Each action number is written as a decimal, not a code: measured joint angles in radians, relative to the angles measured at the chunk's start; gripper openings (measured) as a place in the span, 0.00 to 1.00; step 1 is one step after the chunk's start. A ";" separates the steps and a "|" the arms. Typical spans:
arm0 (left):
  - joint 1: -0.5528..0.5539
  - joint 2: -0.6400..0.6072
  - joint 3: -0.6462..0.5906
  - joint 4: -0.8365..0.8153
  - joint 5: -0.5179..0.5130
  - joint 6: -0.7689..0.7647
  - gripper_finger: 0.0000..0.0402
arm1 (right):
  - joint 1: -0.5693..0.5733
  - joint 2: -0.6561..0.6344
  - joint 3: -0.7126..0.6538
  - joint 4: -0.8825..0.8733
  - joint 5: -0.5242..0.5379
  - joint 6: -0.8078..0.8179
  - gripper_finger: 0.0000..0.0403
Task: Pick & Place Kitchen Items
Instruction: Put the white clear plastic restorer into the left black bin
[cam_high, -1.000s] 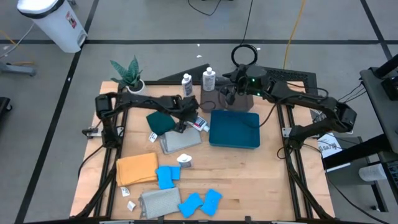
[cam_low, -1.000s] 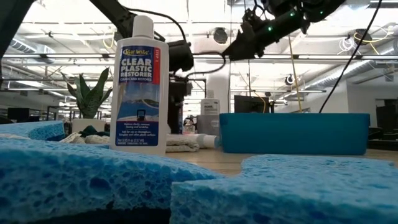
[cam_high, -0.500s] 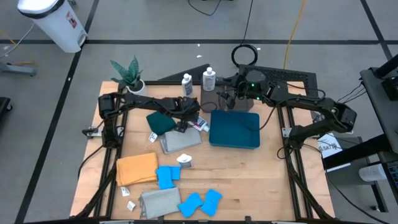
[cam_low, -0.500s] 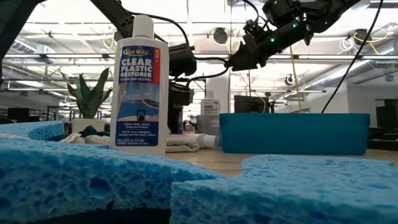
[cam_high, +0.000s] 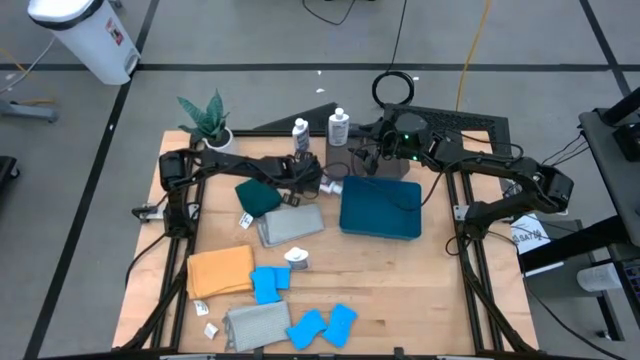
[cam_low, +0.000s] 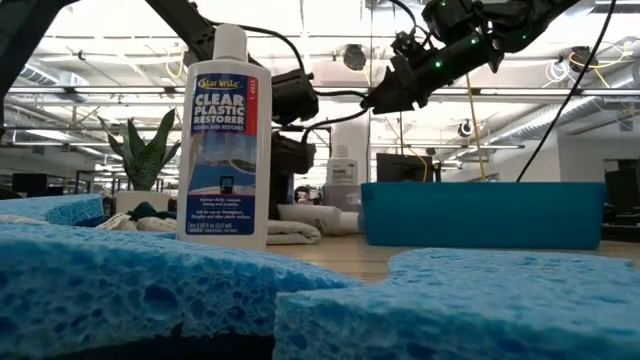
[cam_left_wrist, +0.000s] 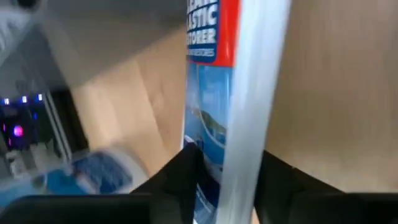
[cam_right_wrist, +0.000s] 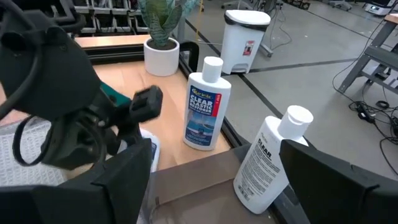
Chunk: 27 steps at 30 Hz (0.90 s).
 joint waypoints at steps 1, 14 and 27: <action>0.000 -0.008 -0.002 -0.024 -0.021 -0.004 0.27 | 0.000 0.000 0.000 -0.001 0.000 0.000 0.81; 0.054 -0.312 -0.076 -0.018 0.322 -0.173 0.21 | 0.000 0.000 0.000 0.009 0.000 0.005 0.81; 0.156 -0.433 -0.468 0.883 0.632 -0.382 0.20 | 0.015 0.000 0.000 -0.008 -0.057 0.012 0.81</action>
